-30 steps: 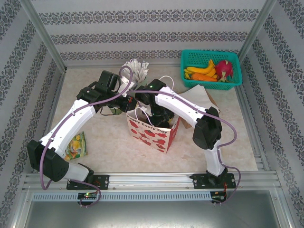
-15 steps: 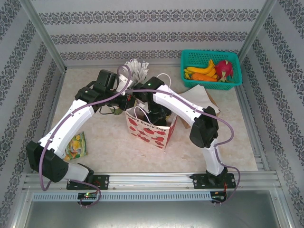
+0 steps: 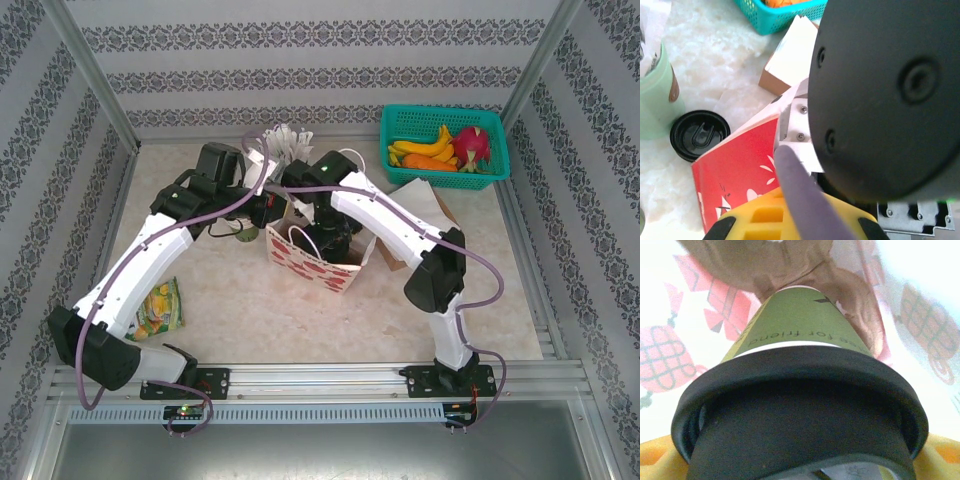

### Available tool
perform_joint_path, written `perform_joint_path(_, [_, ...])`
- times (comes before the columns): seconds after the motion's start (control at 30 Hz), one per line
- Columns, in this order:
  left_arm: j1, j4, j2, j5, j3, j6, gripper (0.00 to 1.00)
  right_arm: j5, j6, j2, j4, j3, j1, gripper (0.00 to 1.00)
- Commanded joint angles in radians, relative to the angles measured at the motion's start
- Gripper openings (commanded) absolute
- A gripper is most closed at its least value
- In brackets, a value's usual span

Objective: Pack the takeout coffee

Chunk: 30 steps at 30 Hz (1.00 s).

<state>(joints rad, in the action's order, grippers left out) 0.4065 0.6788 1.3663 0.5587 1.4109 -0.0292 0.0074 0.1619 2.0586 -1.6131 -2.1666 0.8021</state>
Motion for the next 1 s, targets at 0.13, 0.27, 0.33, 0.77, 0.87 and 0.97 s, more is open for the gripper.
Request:
perform_joint_path(0.13, [0.031, 0.075, 0.035, 0.008, -0.009, -0.031, 0.0, -0.032, -0.025, -0.094, -0.185, -0.039, 0.013, 0.55])
perform_joint_path(0.27, [0.026, 0.077, 0.036, -0.006, -0.013, -0.061, 0.0, -0.02, -0.032, -0.11, -0.168, 0.065, 0.002, 0.55])
perform_joint_path(0.33, [0.025, 0.081, 0.034, -0.018, -0.017, -0.064, 0.0, -0.011, -0.03, -0.115, -0.165, 0.075, -0.001, 0.55])
perform_joint_path(0.77, [0.026, 0.062, -0.001, -0.015, -0.082, -0.009, 0.08, 0.04, -0.002, -0.189, -0.197, -0.07, -0.01, 0.55])
perform_joint_path(0.87, [0.026, 0.057, -0.003, 0.003, -0.087, 0.007, 0.08, 0.041, -0.006, -0.212, -0.199, -0.062, -0.018, 0.55])
perform_joint_path(0.97, [0.025, 0.052, -0.009, 0.018, -0.09, 0.021, 0.08, 0.034, -0.022, -0.229, -0.198, -0.061, -0.022, 0.55])
